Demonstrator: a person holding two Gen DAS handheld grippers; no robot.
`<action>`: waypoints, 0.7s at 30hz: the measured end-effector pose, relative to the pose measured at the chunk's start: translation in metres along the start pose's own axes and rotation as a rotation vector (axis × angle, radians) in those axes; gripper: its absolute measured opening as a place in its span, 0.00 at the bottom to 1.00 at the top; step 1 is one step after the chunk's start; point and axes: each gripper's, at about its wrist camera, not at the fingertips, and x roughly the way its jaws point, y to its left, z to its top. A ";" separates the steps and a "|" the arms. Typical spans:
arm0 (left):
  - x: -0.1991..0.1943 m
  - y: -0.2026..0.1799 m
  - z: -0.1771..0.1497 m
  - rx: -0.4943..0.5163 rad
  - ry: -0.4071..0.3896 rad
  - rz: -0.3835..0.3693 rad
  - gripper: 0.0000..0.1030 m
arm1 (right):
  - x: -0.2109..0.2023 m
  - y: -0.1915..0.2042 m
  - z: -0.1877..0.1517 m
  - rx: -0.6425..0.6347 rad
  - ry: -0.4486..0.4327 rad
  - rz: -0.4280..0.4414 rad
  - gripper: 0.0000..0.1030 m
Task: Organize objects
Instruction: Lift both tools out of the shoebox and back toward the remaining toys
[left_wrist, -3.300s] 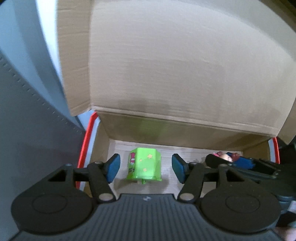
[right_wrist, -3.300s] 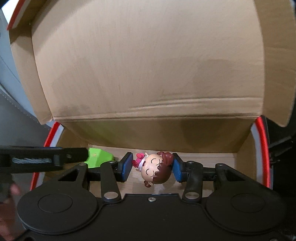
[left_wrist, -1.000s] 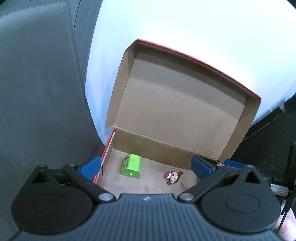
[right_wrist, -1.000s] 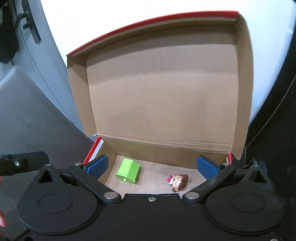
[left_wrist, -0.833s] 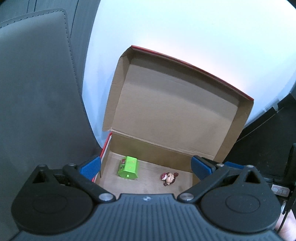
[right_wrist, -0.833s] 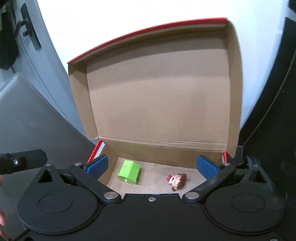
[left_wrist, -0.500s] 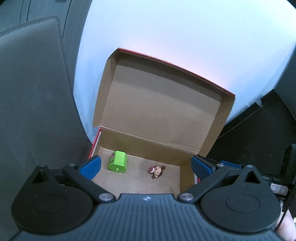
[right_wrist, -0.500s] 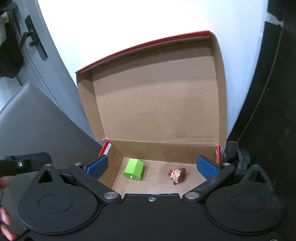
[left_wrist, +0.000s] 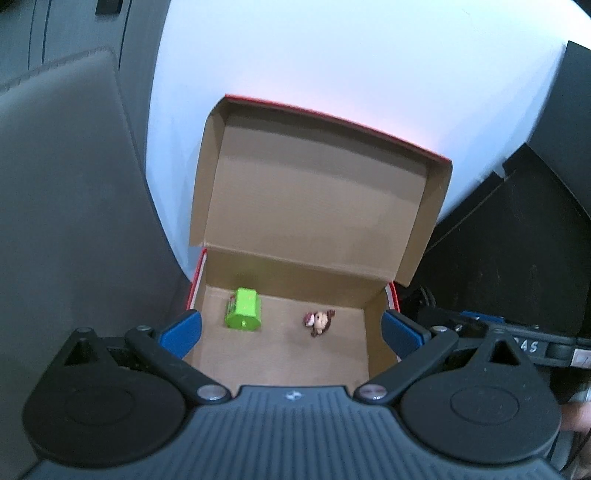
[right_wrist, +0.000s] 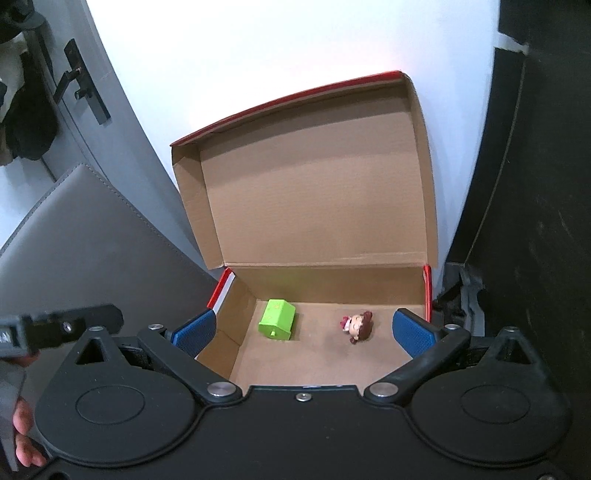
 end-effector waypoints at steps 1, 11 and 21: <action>0.000 0.002 -0.002 -0.004 0.011 -0.005 1.00 | -0.002 0.000 -0.002 0.008 0.001 0.002 1.00; -0.008 0.007 -0.015 0.047 0.056 -0.001 1.00 | -0.021 0.003 -0.023 0.028 -0.005 0.005 1.00; -0.012 0.004 -0.032 0.120 0.104 -0.006 1.00 | -0.040 0.004 -0.045 0.060 -0.036 -0.001 1.00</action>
